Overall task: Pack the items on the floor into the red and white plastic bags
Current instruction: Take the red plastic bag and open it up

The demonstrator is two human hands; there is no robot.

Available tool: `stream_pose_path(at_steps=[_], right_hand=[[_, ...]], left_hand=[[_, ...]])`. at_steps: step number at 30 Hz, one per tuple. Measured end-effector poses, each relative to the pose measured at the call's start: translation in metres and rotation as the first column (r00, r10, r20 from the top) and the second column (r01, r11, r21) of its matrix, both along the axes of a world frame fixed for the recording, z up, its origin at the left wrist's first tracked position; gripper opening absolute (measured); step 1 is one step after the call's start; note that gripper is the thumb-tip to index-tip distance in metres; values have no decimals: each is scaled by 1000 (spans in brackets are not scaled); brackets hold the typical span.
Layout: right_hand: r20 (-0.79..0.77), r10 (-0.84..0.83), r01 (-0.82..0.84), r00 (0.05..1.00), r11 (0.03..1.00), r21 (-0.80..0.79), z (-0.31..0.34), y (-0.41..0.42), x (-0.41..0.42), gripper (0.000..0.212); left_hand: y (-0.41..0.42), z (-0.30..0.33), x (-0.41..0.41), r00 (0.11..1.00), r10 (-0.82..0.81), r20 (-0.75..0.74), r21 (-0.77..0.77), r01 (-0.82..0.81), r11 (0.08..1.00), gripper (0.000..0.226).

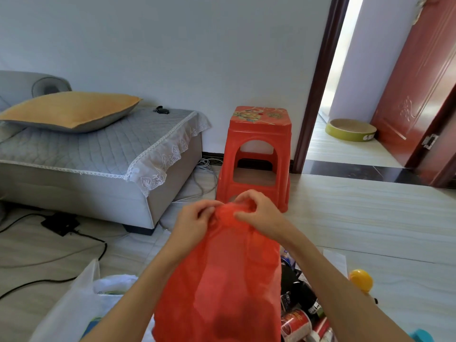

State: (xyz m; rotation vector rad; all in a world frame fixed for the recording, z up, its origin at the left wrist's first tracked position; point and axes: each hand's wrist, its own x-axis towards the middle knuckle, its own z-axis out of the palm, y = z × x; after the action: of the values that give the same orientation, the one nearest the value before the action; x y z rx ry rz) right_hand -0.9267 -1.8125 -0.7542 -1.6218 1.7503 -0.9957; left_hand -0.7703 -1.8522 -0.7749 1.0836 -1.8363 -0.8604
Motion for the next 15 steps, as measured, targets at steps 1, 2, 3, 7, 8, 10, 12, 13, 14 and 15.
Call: stream_pose_path(at_steps=[1, 2, 3, 7, 8, 10, 12, 13, 14, 15], right_hand=[[-128, 22, -19, 992, 1000, 24, -4, -1, 0, 30], [-168, 13, -8, 986, 999, 33, -6, -2, 1, 32], [-153, -22, 25, 988, 1000, 17, -6, -3, -1, 32], [203, -149, 139, 968, 988, 63, 2, 0, -23, 19], [322, -133, 92, 937, 986, 140, 3, 3, -29, 15], [506, -89, -68, 858, 957, 283, 3, 10, -38, 16], [621, -75, -171, 780, 929, 327, 1, 13, -40, 18], [675, -98, -171, 731, 932, 321, 0, 11, -38, 21], [736, -148, -135, 661, 941, 310, 0, 8, -36, 25], [792, -209, -74, 573, 950, 305, 0, 3, -34, 30]], left_hand=[[-1, 2, 0, 998, 38, -50, 60, -35, 998, 26], [-2, 3, 0, 990, 88, -110, 120, -75, 990, 28], [-4, 4, 2, 970, 153, -191, 204, -114, 972, 30], [-13, 16, 30, 845, 366, -390, 521, -125, 844, 32], [-15, 18, 39, 843, 381, -381, 557, -120, 822, 30], [-16, 19, 56, 865, 360, -350, 599, -89, 796, 26], [-13, 16, 63, 907, 281, -314, 580, -51, 813, 22], [-11, 13, 64, 946, 212, -244, 522, -56, 851, 21], [-7, 13, 64, 982, 130, -137, 423, -61, 904, 19], [-4, 12, 62, 999, 31, -34, 312, -18, 950, 12]])
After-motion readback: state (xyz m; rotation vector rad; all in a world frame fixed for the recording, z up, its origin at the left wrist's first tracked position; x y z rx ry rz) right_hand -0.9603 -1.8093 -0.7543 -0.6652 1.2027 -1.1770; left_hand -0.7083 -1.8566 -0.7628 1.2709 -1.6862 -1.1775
